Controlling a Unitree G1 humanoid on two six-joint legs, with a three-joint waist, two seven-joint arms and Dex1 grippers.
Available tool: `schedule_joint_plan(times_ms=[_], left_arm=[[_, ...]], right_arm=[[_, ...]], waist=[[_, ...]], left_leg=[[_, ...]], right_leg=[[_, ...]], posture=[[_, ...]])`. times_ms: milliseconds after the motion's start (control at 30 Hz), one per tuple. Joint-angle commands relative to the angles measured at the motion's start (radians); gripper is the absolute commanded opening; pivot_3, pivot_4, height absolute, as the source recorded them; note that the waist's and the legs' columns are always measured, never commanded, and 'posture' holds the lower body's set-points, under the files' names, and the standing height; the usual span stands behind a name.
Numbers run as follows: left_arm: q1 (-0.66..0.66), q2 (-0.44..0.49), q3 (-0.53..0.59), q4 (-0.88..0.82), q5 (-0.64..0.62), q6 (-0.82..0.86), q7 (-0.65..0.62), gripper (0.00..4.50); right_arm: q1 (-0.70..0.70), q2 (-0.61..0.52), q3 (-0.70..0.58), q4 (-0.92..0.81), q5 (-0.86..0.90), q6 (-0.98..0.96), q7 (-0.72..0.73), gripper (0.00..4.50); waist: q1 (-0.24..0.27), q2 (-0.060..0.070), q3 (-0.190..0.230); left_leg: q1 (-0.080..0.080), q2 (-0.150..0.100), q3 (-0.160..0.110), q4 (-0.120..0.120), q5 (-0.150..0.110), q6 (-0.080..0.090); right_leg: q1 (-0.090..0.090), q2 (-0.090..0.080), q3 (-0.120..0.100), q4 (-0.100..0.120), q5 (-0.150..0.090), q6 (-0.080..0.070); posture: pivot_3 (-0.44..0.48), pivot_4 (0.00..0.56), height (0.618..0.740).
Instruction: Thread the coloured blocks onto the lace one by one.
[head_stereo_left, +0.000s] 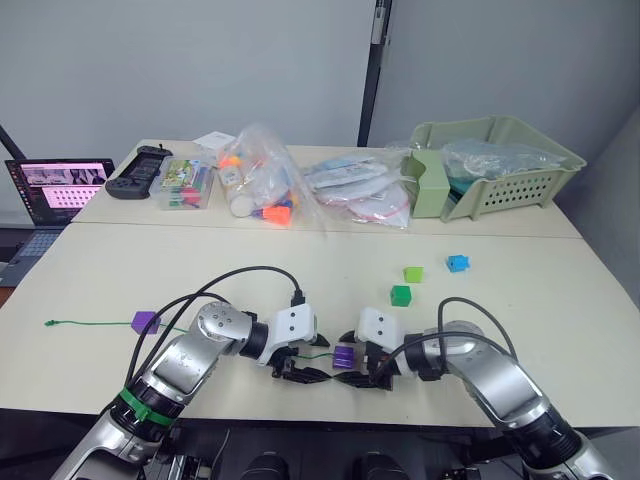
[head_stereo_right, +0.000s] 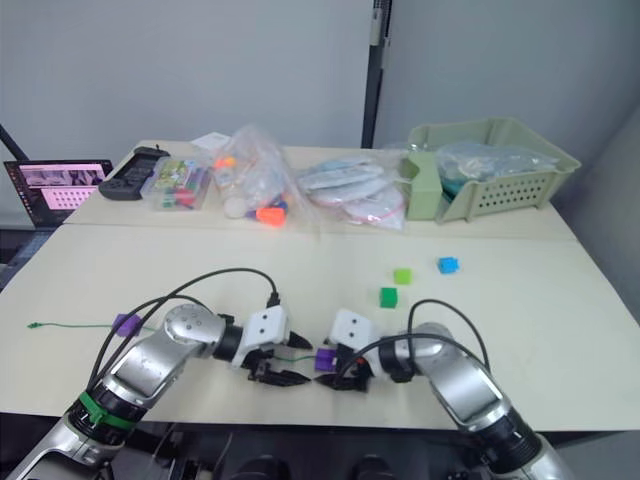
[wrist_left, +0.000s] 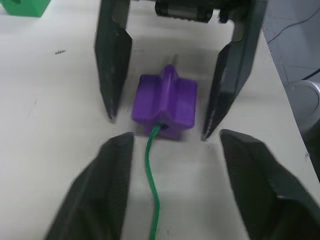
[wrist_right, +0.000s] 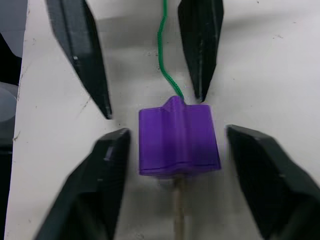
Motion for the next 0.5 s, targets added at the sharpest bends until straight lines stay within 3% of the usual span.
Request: schedule_joint_plan(times_ms=[33, 267, 500], left_arm=[[-0.043, -0.025, -0.019, 0.003, 0.019, -0.029, 0.009, 3.59], [-0.116, -0.116, -0.090, 0.125, 0.090, -0.107, 0.029, 3.59], [-0.125, -0.136, -0.116, 0.162, 0.103, -0.112, 0.011, 3.59]], right_arm=[[0.044, -0.062, -0.092, -0.104, 0.064, 0.019, 0.018, 4.47], [0.140, -0.167, -0.160, -0.124, 0.087, -0.022, 0.022, 4.47], [0.146, -0.157, -0.141, -0.107, 0.076, -0.041, -0.011, 4.47]], waist=[[0.007, 0.000, 0.000], [0.007, 0.000, 0.000], [-0.002, 0.000, 0.000]], left_leg=[[-0.001, -0.001, 0.000, 0.000, 0.000, 0.000], [-0.001, -0.003, 0.002, 0.002, 0.000, 0.000], [-0.001, -0.001, 0.002, 0.002, 0.000, 0.000]], right_leg=[[0.000, -0.001, 0.000, 0.000, 0.000, 0.000], [0.001, -0.001, 0.000, -0.002, 0.000, 0.001], [0.001, 0.001, 0.000, -0.001, 0.000, 0.001]], posture=[[0.000, 0.150, 0.740], [0.000, 0.150, 0.740], [0.000, 0.150, 0.740]])
